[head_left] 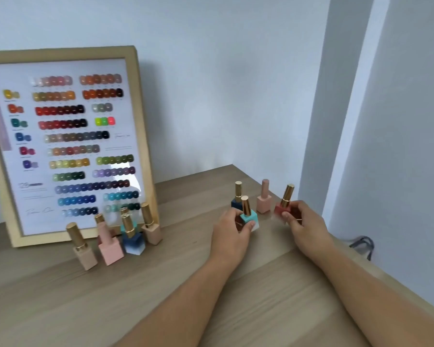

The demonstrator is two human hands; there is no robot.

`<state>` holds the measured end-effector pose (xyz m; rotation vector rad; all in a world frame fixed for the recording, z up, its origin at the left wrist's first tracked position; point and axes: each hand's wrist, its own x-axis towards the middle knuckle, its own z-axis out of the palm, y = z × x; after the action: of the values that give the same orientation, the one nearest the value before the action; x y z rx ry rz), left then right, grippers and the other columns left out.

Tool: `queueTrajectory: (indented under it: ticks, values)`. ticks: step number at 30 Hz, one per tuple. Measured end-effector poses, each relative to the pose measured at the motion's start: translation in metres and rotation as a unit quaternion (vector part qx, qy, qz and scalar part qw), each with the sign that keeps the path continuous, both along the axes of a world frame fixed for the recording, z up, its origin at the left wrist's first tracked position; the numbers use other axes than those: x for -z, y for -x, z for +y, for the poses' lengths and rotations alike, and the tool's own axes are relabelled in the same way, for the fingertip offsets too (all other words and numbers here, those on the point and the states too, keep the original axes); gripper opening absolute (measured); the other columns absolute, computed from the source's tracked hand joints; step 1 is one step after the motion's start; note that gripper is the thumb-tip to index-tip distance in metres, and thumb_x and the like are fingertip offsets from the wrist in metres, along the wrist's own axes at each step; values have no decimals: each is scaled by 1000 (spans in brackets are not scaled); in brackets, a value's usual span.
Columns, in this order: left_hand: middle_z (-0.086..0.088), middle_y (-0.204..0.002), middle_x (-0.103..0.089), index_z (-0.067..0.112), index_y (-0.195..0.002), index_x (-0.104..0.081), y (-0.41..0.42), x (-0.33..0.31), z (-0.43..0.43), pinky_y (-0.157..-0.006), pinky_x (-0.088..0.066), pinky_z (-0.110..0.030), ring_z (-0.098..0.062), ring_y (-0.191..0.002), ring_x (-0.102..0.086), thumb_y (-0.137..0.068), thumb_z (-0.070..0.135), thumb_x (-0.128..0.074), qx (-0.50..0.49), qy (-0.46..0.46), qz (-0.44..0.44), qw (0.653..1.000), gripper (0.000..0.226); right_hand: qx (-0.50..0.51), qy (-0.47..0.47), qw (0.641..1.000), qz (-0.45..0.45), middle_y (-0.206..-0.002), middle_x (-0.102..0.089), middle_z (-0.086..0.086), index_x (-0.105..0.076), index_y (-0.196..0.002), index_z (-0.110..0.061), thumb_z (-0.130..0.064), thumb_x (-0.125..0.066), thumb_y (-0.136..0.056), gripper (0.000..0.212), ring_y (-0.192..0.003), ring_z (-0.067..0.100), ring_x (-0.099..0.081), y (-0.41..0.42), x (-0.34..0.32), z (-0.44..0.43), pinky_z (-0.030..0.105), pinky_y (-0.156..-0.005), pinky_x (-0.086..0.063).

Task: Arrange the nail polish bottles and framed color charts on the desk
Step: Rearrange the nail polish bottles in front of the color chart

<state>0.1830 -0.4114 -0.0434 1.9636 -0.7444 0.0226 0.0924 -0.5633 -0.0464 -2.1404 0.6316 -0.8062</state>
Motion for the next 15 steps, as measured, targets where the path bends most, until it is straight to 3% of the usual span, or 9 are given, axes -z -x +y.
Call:
queueTrajectory:
  ticks: [5,10,15]
  values:
    - [2,-101,-61,17,-104,-60,-9,2,-32,-71,-38,-16,-10,-88,-56,-84,26,-66,1,-25,-17,1000,23,0,-13,1000,25,-96,-60,-3,-54,-99,-24,-20,-55,-91,9,-89,15,-54,-9,0,-18,25,-81,-37]
    - [2,-100,-61,17,-104,-61,-14,5,-41,-67,-35,-11,-8,-84,-54,-83,25,-67,-11,-41,-39,998,23,3,-16,999,43,-97,-60,-3,-55,-101,-23,-21,-55,-91,11,-92,16,-55,-16,0,-25,25,-82,-39]
    - [1,-103,-61,15,-108,-61,-13,5,-41,-77,-43,-20,-11,-90,-55,-84,25,-67,-28,-52,-51,997,27,0,3,998,64,-92,-58,-6,-54,-99,-23,-20,-57,-90,10,-87,13,-54,-18,2,-25,24,-79,-39]
